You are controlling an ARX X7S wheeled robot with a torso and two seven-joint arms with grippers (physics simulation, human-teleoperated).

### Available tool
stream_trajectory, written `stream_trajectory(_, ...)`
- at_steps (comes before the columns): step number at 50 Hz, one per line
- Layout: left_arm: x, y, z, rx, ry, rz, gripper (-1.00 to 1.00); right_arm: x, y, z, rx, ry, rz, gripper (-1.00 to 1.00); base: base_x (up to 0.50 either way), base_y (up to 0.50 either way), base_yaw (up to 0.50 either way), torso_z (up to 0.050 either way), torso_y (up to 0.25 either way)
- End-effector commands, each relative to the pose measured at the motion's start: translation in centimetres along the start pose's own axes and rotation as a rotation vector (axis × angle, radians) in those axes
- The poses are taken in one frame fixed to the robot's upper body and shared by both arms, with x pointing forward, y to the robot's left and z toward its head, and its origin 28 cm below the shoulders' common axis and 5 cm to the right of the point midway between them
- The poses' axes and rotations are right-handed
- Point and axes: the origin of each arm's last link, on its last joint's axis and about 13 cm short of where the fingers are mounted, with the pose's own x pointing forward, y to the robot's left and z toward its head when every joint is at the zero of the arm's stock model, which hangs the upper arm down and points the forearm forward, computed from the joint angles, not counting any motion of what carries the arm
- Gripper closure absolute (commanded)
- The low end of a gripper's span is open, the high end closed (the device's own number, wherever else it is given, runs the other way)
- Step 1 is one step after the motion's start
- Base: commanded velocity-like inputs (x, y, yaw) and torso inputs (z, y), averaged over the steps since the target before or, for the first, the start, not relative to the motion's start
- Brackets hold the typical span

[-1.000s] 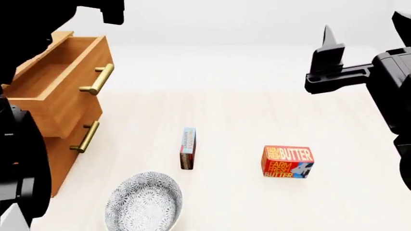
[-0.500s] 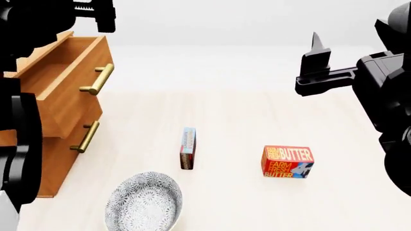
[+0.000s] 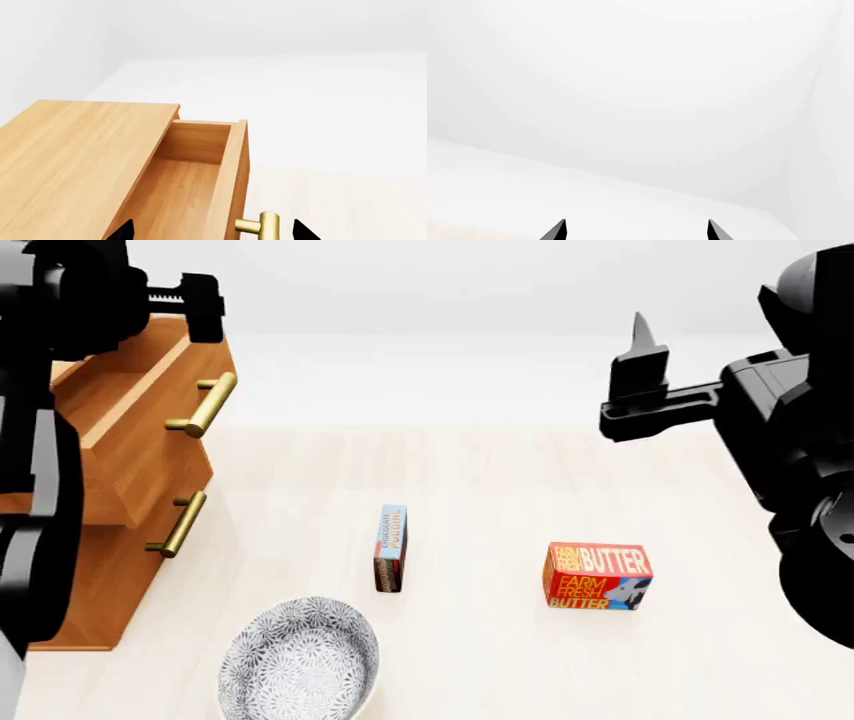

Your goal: Put the chocolate pudding in the top drawer of the cabinet and close it.

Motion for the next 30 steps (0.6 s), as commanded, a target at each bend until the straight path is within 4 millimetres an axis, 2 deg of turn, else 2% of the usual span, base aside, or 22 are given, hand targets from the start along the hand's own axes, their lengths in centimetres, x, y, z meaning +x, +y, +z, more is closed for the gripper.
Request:
stream_trajectory(1,1.2,0.0,-1.5,0.010,0.053,0.016,-1.00,0.2,0.2,-0.3,0.000,0.007,0.006,-1.00,0.00,0.00,0.00,0.000,0.000)
stream_trajectory(30,3.5,-0.4,-5.7,0.009,0.142,0.011,-1.00,0.8,0.6,-1.1,-0.010,0.032,0.013,-1.00,0.00,0.00,0.00,0.000,0.000)
